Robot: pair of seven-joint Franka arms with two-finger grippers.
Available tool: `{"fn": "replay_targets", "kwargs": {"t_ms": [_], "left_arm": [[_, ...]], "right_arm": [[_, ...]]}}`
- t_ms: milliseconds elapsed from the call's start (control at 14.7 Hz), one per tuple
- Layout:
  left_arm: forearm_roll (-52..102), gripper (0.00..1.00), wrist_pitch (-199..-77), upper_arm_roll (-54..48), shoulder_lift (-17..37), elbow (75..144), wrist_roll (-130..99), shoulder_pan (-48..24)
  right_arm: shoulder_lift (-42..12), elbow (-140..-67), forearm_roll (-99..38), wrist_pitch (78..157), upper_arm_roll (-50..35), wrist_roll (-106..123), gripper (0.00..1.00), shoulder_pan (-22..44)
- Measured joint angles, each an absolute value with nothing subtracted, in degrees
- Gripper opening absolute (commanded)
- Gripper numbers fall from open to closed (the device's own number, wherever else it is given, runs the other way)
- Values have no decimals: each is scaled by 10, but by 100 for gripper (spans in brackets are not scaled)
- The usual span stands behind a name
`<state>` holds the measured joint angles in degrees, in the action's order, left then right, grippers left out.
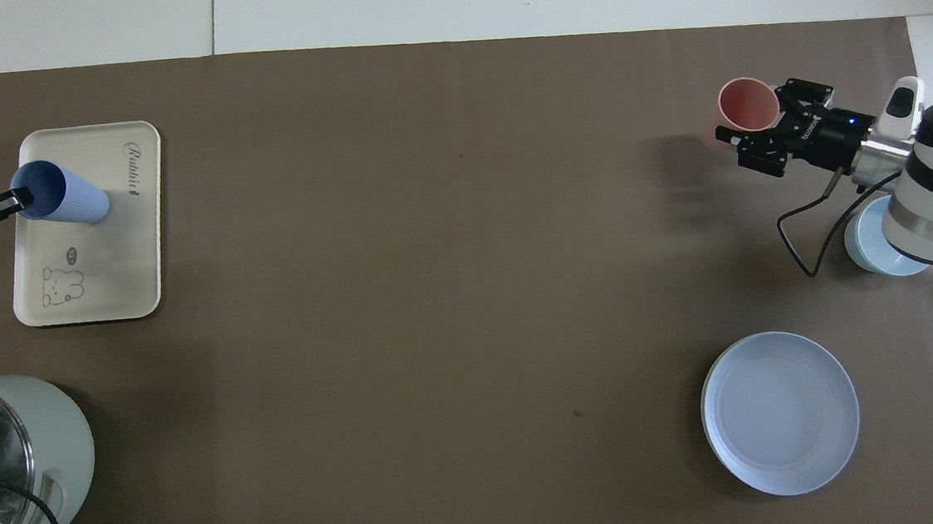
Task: Place cup on tray
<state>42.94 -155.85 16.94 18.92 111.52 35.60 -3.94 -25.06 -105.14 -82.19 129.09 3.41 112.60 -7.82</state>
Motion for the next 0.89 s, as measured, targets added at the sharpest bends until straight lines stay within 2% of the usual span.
{"fn": "replay_targets", "kwargs": {"t_ms": [68,204,409,613,681,749,817,885], "left_arm": [[429,45,-1559,169,189,1115,358,-39],[429,81,-1560,169,189,1114,365,-40],[429,94,-1561,169,189,1110,371,-40],[429,97,-1551,167,189,1094,371,-43],[427,97,-1539,167,189,1086,371,-43],[421,97,-1523,169,189,1078,371,-43],[410,97,-1505,173,189,1069,368,-43],[394,97,-1483,177,189,1058,359,-43]], "right_arm": [[-254,-1053,-834,1287,34,1141,0,-80],[-256,-1064,-870,1286,32,1181,0,-78],[-256,-1082,-881,1286,29,1213,0,-78],[-256,-1092,-882,1286,29,1233,0,-78],[-256,-1095,-882,1286,29,1237,9,-78],[-256,-1097,-883,1286,29,1241,30,-78],[-256,-1099,-883,1286,29,1243,46,-78],[-256,-1099,-883,1287,29,1243,93,-78]]}}
